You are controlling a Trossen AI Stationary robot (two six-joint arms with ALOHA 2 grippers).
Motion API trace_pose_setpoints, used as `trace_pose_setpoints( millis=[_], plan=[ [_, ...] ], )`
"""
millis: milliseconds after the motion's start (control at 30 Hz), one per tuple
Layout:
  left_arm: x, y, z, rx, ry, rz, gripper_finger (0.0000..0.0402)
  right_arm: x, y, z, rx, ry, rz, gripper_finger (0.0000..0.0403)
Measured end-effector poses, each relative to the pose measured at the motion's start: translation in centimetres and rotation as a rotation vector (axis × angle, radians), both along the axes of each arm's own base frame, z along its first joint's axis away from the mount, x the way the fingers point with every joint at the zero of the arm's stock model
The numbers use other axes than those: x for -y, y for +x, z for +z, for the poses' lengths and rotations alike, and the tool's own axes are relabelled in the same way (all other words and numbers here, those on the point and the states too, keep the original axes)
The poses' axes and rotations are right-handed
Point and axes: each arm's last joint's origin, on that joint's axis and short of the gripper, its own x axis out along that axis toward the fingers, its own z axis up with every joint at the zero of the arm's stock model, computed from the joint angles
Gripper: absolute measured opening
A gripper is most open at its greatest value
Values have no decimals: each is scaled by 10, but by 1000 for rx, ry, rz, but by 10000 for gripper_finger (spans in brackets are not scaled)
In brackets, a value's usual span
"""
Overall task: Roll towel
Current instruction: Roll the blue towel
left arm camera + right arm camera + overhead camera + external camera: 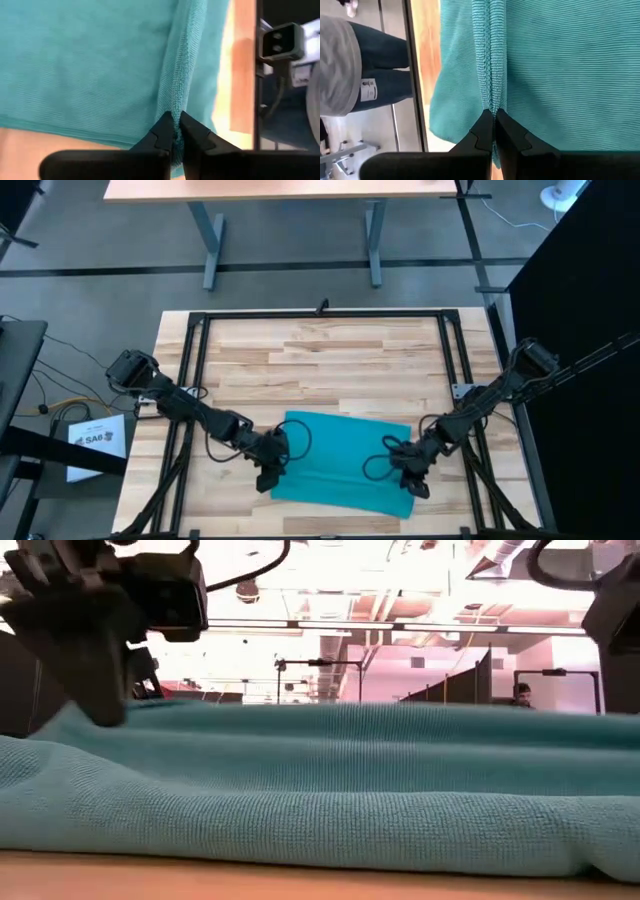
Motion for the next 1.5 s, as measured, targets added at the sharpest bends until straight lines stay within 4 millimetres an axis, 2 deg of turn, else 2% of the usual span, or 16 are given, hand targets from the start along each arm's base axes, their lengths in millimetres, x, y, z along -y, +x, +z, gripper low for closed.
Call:
trace_pose_setpoints(
  millis=[167, 467, 600, 767, 867, 967, 1100, 1267, 1400, 1500],
  plan=[
    [-3, -1, -2, -16, 6, 20, 48, 3, -1, -3, -19, 0, -10, 16],
    [-5, -10, -7, -128, 61, 35, 145, 10, -3, -2, -61, -29, -26, 113],
    [2, -2, 9, -98, 79, 16, 158, 6, 2, 15, 8, -13, -3, 138],
    [12, 10, 39, -22, 172, 13, 159, 3, 10, 45, 137, -66, 28, 144],
    [15, 17, 48, 45, 266, -3, 159, 1, 15, 49, 177, -109, 35, 138],
    [7, 24, 33, 5, 356, -33, 159, 0, 18, 39, 142, -134, 30, 134],
    [-4, 35, 17, -65, 364, -106, 159, -6, 21, 30, 107, -121, 1, 134],
    [-10, 50, 9, -59, 425, -192, 159, -15, 22, 23, 90, -92, -17, 134],
    [-14, 57, -7, -109, 391, -235, 159, -18, 22, 21, 78, -77, -37, 134],
    [-11, 62, -4, -68, 365, -238, 158, -19, 21, 21, 79, -78, -53, 134]
  ],
)
